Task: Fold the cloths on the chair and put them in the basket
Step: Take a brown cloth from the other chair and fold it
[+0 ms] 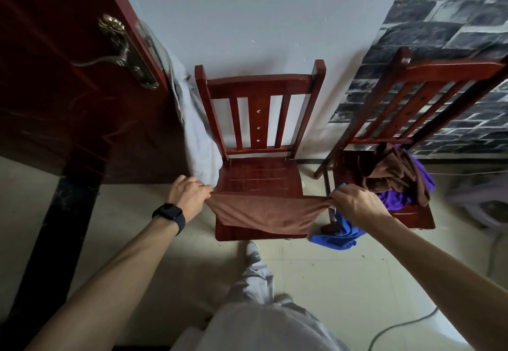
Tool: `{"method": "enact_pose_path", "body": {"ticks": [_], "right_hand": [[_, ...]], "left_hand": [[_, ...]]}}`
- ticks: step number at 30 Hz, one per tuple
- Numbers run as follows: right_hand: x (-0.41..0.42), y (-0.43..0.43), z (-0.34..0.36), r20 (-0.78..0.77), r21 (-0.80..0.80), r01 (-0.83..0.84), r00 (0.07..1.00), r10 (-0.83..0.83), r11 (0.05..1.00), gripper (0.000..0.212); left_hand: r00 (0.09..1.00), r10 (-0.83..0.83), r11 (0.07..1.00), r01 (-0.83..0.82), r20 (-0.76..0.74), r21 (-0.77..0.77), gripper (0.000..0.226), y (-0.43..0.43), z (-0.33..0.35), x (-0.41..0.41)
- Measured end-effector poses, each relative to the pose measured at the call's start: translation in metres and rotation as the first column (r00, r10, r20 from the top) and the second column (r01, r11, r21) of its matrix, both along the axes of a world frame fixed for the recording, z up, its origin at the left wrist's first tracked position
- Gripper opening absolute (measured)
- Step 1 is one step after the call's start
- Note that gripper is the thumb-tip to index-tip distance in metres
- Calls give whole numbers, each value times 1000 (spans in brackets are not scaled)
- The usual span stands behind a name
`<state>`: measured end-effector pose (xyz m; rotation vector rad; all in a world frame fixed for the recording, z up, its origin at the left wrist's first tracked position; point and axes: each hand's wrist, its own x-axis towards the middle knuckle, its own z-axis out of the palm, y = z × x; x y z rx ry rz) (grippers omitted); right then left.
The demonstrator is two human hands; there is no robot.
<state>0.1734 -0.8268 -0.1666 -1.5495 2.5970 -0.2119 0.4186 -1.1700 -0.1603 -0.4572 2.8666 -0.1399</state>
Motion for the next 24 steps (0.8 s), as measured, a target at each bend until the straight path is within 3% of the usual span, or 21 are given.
{"method": "enact_pose_path", "body": {"ticks": [7, 18, 21, 24], "right_hand": [[-54, -35, -8, -26, 131, 21, 1000, -17, 991, 18], [-92, -79, -6, -59, 204, 164, 986, -155, 965, 22], [-78, -75, -18, -35, 222, 187, 982, -184, 957, 17], [-56, -67, -45, 15, 360, 214, 972, -236, 908, 19]], "left_hand": [[997, -37, 994, 44, 67, -96, 36, -42, -3, -48], [949, -249, 964, 224, -193, -145, 23, -86, -8, -82], [959, -241, 970, 230, -153, -85, 22, -68, -25, -70], [984, -175, 984, 174, -45, -25, 24, -46, -54, -51]]}}
